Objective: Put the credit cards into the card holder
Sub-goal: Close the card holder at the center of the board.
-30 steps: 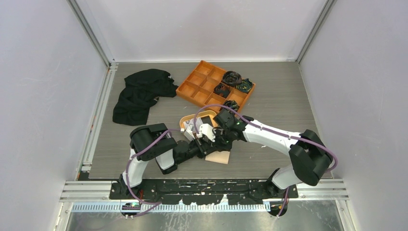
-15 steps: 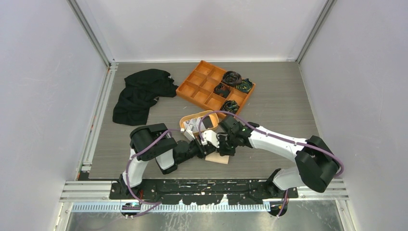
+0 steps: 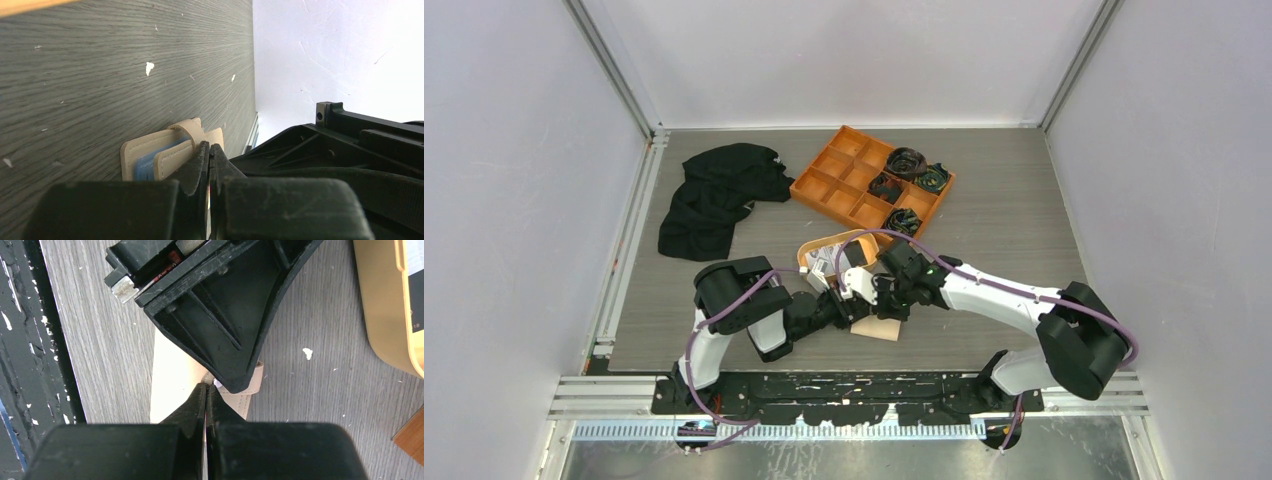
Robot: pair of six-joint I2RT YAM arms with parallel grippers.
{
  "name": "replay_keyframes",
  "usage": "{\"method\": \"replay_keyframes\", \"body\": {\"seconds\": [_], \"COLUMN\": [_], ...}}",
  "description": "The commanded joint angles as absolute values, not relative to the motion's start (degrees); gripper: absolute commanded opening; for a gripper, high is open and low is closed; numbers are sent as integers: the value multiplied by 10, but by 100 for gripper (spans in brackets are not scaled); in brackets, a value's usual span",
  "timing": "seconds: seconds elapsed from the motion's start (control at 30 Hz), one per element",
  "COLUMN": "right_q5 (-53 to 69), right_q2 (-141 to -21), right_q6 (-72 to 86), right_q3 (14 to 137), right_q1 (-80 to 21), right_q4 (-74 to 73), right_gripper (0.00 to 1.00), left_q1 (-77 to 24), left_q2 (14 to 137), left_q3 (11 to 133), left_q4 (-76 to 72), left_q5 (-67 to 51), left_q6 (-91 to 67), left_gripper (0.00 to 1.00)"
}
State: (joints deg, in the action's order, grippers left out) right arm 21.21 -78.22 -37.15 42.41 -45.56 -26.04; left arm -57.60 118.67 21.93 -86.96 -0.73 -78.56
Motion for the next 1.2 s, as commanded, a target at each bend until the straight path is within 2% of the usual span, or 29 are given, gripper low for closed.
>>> {"method": "replay_keyframes", "body": {"seconds": [0.0, 1.17], "right_q5": [203, 129], "right_q2": [-776, -861], "right_q6": [-362, -253], "right_q3": [432, 483], "right_q1": [-462, -473], "right_q4": [-220, -196], "right_gripper": [1, 1], "left_q1": [-584, -588], "left_q2": [1202, 1206], "left_q3": [215, 209], "left_q4": [-820, -821], "left_q5": [-28, -27], "left_q6": [-757, -761], "left_gripper": [0, 0]}}
